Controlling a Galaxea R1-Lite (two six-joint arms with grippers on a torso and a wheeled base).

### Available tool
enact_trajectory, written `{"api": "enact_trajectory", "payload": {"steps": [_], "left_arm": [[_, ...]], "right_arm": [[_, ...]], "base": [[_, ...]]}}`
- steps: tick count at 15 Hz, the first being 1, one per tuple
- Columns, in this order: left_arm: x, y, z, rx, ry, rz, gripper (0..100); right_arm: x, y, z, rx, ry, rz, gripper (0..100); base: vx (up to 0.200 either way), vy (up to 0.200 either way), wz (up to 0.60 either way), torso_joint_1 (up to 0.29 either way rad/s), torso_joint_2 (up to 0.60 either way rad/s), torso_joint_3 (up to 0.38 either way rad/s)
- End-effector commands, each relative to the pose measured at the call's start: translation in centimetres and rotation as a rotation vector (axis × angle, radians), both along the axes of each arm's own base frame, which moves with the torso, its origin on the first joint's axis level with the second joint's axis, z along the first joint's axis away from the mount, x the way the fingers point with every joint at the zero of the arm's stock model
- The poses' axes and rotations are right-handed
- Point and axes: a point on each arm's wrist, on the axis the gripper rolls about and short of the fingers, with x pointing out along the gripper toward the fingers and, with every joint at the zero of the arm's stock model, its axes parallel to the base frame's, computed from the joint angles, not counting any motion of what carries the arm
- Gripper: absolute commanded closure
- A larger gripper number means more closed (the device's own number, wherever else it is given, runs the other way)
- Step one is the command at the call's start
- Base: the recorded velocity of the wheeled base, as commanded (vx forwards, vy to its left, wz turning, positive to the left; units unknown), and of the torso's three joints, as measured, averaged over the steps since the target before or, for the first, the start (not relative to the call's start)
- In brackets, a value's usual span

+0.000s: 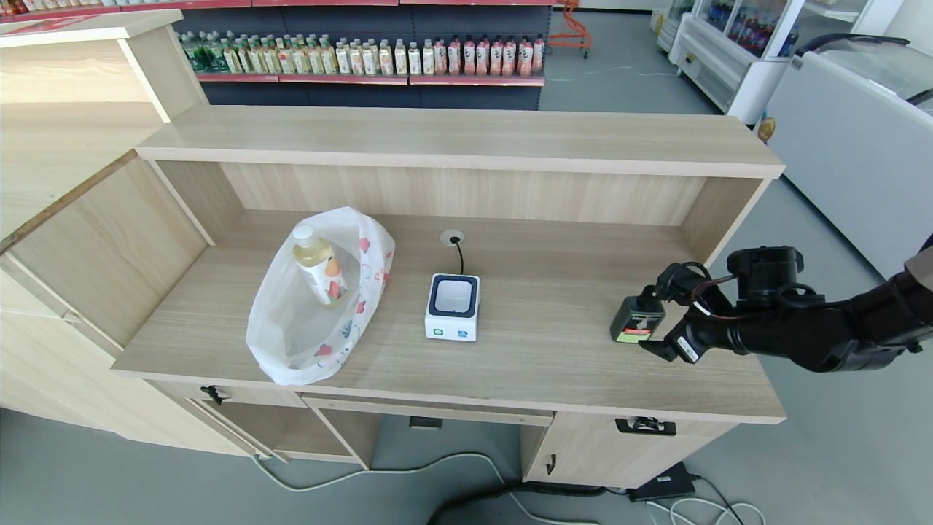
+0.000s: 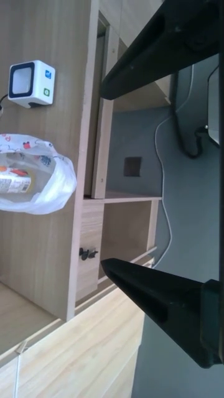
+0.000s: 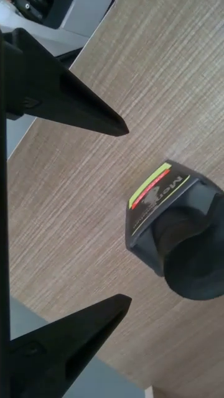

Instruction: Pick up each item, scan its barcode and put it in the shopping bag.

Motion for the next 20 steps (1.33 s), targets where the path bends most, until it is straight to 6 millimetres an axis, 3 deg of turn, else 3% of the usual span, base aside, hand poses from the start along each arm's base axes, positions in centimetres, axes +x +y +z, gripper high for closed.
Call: {"api": "enact_trajectory", "payload": {"steps": [1, 6, 12, 17, 18, 20], "left_arm": [[0.0, 0.0, 0.0, 0.0, 0.0, 0.001, 0], [0.0, 0.0, 0.0, 0.0, 0.0, 0.001, 0], [0.0, 0.0, 0.0, 0.0, 0.0, 0.001, 0], [0.0, 0.0, 0.0, 0.0, 0.0, 0.001, 0], [0.0, 0.0, 0.0, 0.0, 0.0, 0.001, 0], [0.0, 0.0, 0.0, 0.0, 0.0, 0.001, 0]], "right_arm": [[0.5, -0.1, -0.2, -0.003, -0.004, 0.0, 0], [1.6, 0.1, -1.3, -0.057, -0.004, 0.036, 0], [4.5, 3.3, -2.6, -0.036, -0.027, 0.121, 0], [5.6, 4.5, -3.6, -0.038, -0.028, 0.144, 0], [5.6, 4.5, -3.6, -0.038, -0.028, 0.144, 100], [5.7, 5.0, -3.3, -0.019, -0.034, 0.147, 100]], "base": [[0.0, 0.0, 0.0, 0.0, 0.0, 0.0], [0.0, 0.0, 0.0, 0.0, 0.0, 0.0], [0.0, 0.0, 0.0, 0.0, 0.0, 0.0], [0.0, 0.0, 0.0, 0.0, 0.0, 0.0], [0.0, 0.0, 0.0, 0.0, 0.0, 0.0], [0.0, 0.0, 0.0, 0.0, 0.0, 0.0]]}}
